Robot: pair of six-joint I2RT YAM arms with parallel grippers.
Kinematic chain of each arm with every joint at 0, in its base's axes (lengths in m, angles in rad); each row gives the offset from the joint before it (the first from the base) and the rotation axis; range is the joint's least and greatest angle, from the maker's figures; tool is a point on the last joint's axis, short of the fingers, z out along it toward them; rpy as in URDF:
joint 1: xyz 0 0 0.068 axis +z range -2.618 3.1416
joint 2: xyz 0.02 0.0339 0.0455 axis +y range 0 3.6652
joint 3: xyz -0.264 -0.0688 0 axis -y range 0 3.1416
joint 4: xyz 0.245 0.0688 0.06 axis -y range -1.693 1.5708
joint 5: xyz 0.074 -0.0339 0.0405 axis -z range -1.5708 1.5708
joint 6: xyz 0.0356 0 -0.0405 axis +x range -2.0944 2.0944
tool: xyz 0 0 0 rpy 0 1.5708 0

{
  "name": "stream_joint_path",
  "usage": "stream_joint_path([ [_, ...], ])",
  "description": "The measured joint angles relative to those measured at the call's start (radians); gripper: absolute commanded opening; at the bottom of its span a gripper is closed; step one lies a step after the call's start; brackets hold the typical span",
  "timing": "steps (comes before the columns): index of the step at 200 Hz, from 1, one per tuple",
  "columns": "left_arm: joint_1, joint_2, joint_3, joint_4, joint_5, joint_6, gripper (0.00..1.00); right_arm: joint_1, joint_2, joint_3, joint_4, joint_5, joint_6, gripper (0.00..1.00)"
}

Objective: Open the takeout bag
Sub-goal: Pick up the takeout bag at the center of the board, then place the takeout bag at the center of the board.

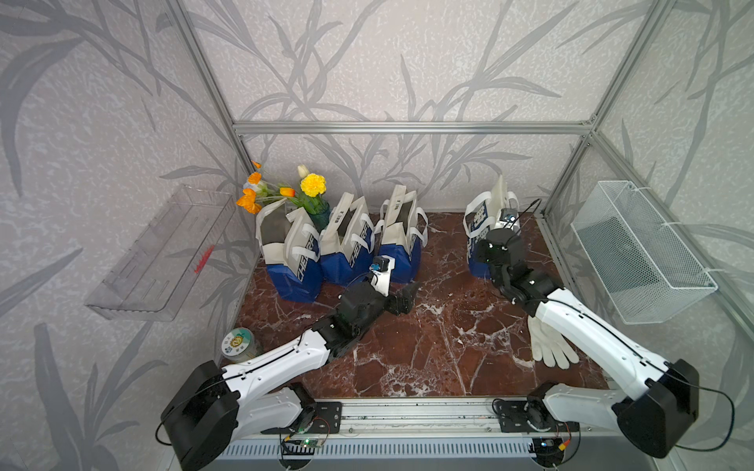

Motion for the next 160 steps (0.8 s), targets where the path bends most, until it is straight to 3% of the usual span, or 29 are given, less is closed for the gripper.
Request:
stream_joint_path([
  [27, -0.003, -0.048, -0.015, -0.029, 0.000, -0.027, 0.94, 0.156, 0.026, 0.000, -0.140, 0.134, 0.226, 0.00],
  [81, -0.007, -0.096, -0.019, -0.114, -0.018, -0.070, 0.95, 0.294, 0.183, 0.075, -0.413, 0.325, 0.646, 0.00],
  [91, -0.007, -0.095, -0.019, -0.127, -0.021, -0.072, 0.95, 0.314, 0.219, 0.110, -0.457, 0.345, 0.708, 0.13],
  [102, -0.007, -0.093, -0.019, -0.145, -0.023, -0.072, 0.96, 0.330, 0.249, 0.142, -0.486, 0.363, 0.757, 0.33],
  [112, -0.007, -0.089, -0.019, -0.163, -0.023, -0.072, 0.96, 0.346, 0.272, 0.167, -0.506, 0.375, 0.786, 0.44],
  [160, -0.007, -0.077, -0.019, -0.199, -0.024, -0.071, 0.97, 0.377, 0.285, 0.166, -0.500, 0.358, 0.798, 0.63],
])
